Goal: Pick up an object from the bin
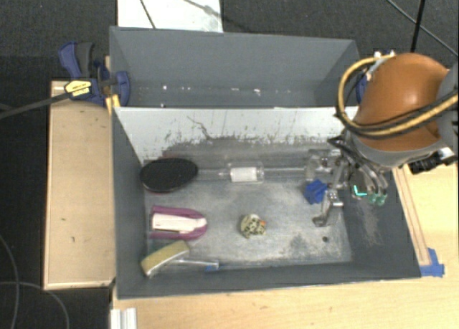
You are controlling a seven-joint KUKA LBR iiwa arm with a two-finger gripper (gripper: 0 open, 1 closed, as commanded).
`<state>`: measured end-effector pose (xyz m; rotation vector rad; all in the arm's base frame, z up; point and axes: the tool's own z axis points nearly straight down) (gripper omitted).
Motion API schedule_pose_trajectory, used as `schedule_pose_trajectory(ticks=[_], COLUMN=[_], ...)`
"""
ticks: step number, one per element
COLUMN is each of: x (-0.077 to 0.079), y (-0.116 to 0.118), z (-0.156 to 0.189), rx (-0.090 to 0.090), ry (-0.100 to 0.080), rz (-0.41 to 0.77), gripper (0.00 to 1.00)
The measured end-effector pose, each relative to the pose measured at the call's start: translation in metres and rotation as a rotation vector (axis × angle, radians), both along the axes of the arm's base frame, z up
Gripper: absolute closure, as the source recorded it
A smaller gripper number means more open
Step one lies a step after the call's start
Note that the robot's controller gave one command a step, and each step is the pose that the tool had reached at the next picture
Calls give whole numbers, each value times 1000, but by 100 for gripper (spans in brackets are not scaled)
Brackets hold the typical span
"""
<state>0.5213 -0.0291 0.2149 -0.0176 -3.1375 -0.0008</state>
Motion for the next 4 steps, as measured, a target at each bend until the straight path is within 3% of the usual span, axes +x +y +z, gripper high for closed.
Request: schedule_pose_trajectory(ticks=[1, 2, 3, 4], x=[50, 72, 63, 55], y=[-102, -92, -72, -73], z=[-147, -144, -113, -144], rx=[-2, -1, 0, -1], ry=[-10, -11, -10, -8], rz=[200, -138, -276, -574], gripper=[0, 0, 0, 0])
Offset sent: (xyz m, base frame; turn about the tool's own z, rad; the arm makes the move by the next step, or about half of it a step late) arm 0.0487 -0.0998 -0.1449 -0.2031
